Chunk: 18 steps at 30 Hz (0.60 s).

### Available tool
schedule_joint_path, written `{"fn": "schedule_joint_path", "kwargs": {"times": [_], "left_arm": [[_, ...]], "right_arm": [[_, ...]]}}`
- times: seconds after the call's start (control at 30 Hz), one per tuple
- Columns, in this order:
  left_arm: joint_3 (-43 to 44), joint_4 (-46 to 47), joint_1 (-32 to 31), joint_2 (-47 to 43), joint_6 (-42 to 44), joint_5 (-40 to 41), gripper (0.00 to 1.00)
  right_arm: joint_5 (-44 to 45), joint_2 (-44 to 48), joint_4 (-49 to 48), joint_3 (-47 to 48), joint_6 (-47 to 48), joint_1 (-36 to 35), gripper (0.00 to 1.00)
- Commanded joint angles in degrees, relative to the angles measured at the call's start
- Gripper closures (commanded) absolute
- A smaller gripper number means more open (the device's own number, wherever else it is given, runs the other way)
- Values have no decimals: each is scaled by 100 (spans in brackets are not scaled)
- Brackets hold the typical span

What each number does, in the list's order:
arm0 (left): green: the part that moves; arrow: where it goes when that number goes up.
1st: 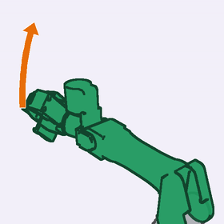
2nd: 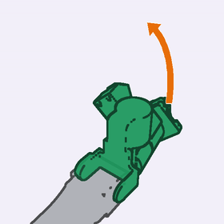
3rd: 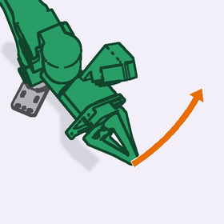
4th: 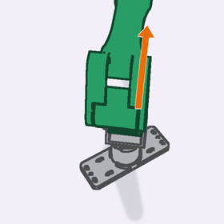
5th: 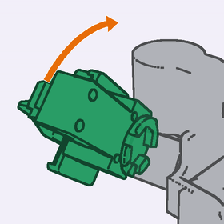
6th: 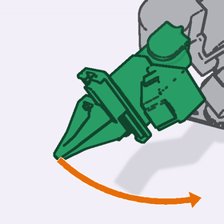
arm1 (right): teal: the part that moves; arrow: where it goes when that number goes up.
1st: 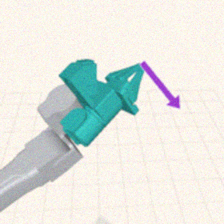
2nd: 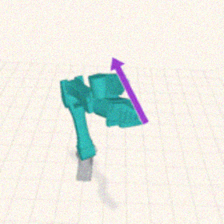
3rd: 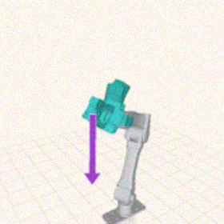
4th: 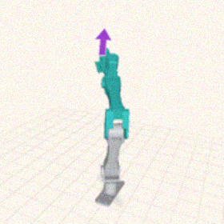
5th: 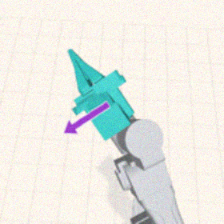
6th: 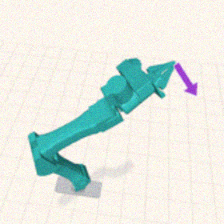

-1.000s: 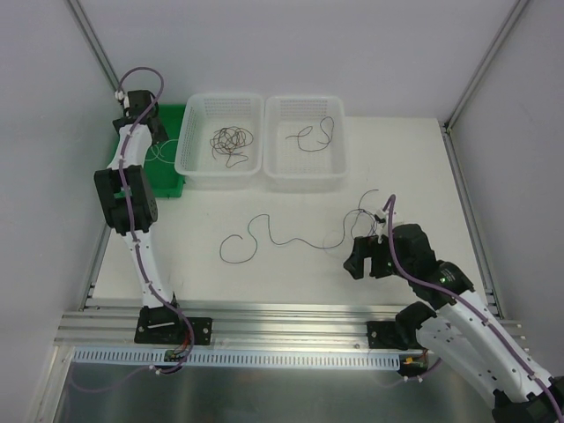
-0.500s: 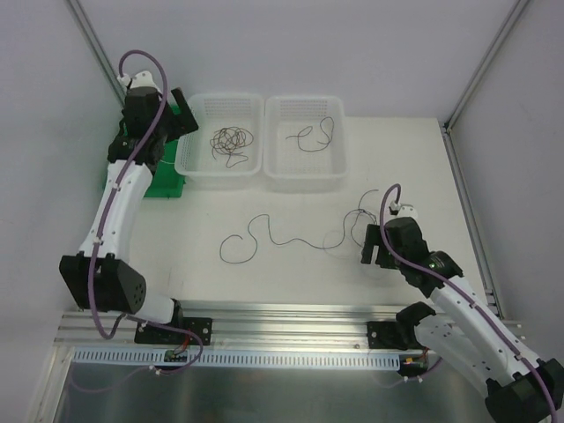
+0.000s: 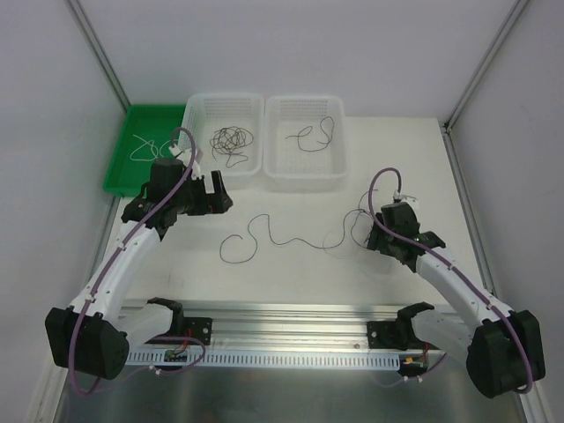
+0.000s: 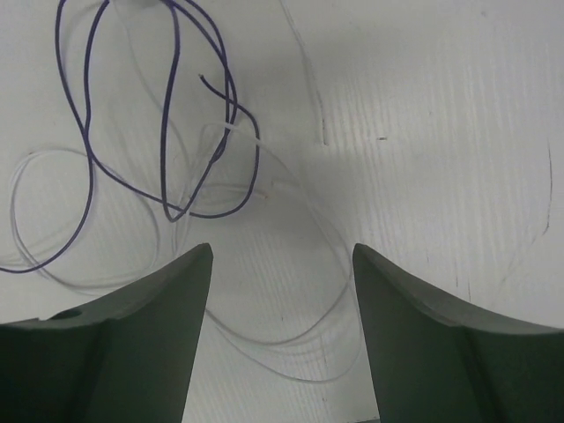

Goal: Untangle the cables
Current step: Untie the cable.

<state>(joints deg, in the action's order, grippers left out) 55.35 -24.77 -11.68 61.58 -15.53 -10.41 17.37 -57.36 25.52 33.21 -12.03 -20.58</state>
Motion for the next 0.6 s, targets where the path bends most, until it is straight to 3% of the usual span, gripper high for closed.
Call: {"fn": "schedule_joint_path", "kwargs": {"times": [0.0, 0.2, 0.3, 0.4, 0.5, 0.57], "left_arm": [[-332, -27, -45, -24, 252, -522, 1], [-323, -54, -62, -58, 243, -488, 1], [-350, -63, -62, -129, 243, -444, 1], [-367, -63, -62, -173, 243, -426, 1], [-359, -71, -62, -190, 243, -435, 1], [-350, -80, -62, -199, 235, -470, 1]], "right_arm": [[224, -283, -372, 300, 7, 264, 32], [-251, -1004, -1048, 326, 324, 511, 40], [-295, -1426, -1049, 528, 377, 520, 52], [-506, -1322, -936, 721, 526, 406, 87], [-287, -1146, -444, 1195, 710, -101, 98], [115, -1041, 169, 1851, 886, -480, 99]]}}
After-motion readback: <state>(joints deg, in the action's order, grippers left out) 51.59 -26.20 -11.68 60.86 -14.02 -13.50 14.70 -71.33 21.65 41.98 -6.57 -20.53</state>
